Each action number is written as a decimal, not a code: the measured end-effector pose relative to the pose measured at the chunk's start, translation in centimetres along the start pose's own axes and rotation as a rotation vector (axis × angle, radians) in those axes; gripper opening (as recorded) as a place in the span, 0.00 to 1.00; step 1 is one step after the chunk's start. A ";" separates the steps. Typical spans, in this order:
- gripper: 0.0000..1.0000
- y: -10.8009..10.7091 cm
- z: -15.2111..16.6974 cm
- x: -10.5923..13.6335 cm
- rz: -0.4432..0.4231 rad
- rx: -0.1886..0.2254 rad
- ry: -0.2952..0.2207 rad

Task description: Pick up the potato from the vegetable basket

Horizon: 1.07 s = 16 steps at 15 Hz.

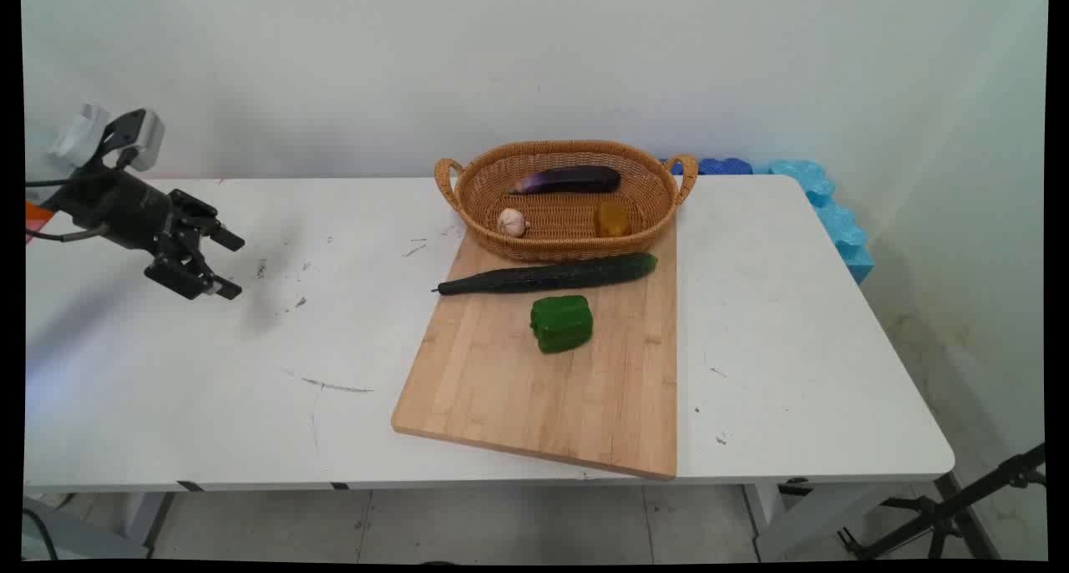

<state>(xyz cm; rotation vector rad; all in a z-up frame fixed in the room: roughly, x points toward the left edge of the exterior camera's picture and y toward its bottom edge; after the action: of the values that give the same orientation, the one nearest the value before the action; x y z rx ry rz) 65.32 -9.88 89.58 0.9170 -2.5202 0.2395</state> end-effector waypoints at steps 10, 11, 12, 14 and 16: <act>1.00 -0.9 1.4 6.6 0.015 0.065 0.019; 1.00 -0.9 1.7 7.6 0.013 0.076 0.023; 1.00 -0.8 2.0 8.3 0.009 0.083 0.028; 1.00 -0.5 2.7 10.3 -0.001 0.099 0.039; 1.00 0.0 3.9 13.0 -0.017 0.119 0.057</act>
<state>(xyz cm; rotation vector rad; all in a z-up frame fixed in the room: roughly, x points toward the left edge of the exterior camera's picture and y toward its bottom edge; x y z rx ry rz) 55.17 -18.44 92.18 0.9630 -2.4664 0.4087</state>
